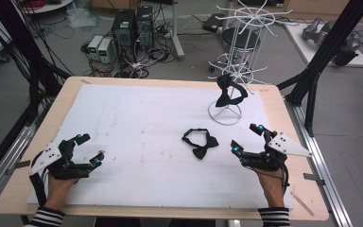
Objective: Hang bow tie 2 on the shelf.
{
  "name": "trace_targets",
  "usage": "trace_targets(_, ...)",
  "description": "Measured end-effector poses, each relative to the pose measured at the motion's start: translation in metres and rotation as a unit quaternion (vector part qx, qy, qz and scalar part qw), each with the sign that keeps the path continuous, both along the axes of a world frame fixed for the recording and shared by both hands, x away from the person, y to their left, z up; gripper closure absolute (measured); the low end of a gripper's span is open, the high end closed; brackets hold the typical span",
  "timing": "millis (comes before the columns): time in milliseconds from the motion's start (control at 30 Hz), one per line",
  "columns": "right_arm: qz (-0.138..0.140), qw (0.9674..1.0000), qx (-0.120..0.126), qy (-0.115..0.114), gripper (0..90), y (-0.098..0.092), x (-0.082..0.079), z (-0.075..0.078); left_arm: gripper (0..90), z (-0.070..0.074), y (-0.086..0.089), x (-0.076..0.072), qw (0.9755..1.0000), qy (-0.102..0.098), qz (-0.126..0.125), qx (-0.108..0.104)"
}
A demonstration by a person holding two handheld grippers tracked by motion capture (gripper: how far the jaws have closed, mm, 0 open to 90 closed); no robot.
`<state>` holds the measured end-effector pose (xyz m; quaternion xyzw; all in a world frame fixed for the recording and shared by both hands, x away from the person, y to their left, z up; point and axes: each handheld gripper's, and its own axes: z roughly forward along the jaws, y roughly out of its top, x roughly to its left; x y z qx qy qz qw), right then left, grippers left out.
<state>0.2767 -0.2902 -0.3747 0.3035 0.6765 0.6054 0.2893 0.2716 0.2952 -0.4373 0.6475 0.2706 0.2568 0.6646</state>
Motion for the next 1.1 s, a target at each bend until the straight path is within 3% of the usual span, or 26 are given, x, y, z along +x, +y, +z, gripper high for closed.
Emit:
trace_targets(567, 0.005, 0.9998, -0.014, 0.015, 10.8, 0.003, 0.006, 0.003, 10.0, -0.004, -0.004, 0.003, 1.0, 0.002, -0.009, 0.004)
trace_targets(800, 0.026, 0.9983, -0.044, 0.028, 10.8, 0.009, 0.015, 0.008, 10.0, -0.005, -0.004, 0.004, 0.9999, 0.003, -0.01, 0.004)
trace_targets(1100, 0.052, 0.9931, -0.091, 0.054, 10.8, 0.017, 0.029, 0.011, 10.0, -0.007, -0.002, 0.004, 0.9999, 0.007, -0.009, -0.002)
